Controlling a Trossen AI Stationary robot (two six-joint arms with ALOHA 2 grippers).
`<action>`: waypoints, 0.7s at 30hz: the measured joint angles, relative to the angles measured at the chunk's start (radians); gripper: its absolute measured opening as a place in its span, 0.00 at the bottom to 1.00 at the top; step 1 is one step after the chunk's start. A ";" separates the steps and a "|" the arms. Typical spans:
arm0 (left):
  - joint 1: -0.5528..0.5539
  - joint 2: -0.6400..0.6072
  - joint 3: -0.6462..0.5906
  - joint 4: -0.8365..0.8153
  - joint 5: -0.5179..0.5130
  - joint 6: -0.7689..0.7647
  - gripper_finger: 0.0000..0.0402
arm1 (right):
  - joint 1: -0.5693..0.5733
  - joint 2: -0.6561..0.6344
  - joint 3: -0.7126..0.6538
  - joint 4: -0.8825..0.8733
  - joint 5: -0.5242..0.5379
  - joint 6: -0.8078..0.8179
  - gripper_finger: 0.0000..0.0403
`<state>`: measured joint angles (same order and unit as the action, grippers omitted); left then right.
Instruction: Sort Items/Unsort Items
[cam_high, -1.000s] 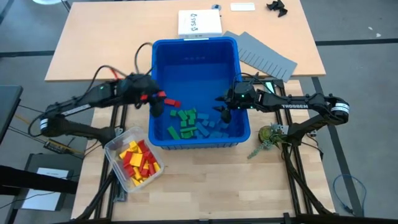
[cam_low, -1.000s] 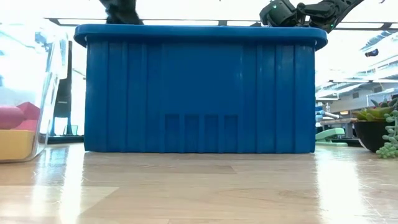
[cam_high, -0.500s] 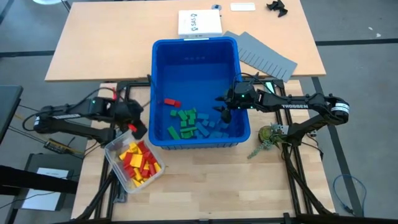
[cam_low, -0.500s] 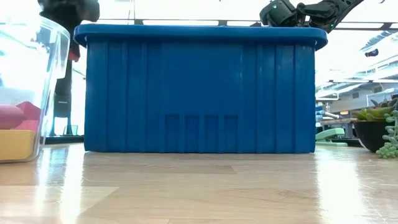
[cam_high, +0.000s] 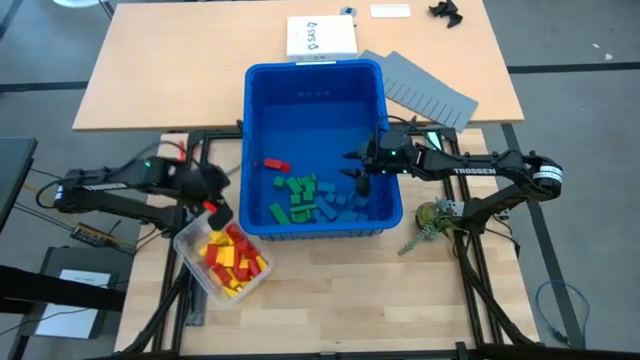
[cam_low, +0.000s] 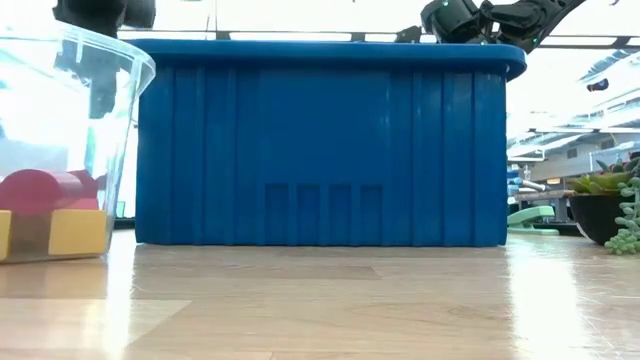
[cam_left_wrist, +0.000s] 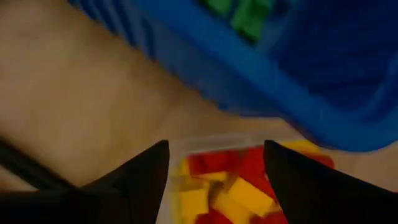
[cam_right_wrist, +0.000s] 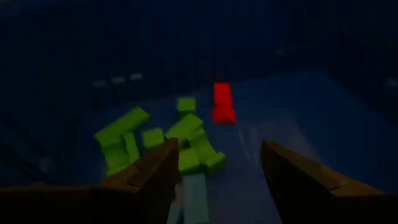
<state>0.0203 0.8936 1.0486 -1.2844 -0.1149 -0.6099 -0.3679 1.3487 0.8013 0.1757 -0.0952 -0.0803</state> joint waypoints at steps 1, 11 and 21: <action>-0.001 0.000 0.027 -0.004 -0.033 0.011 0.67 | 0.005 -0.002 0.000 0.009 -0.009 0.000 0.57; -0.005 0.030 0.122 0.327 -0.098 0.258 0.68 | 0.070 -0.006 0.085 -0.075 -0.032 -0.019 0.74; -0.005 0.246 0.121 0.558 0.046 0.494 0.68 | 0.211 -0.007 0.300 -0.498 -0.090 -0.053 0.76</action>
<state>0.0154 1.1395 1.1694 -0.7264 -0.0689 -0.1156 -0.1572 1.3418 1.1013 -0.3225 -0.1848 -0.1329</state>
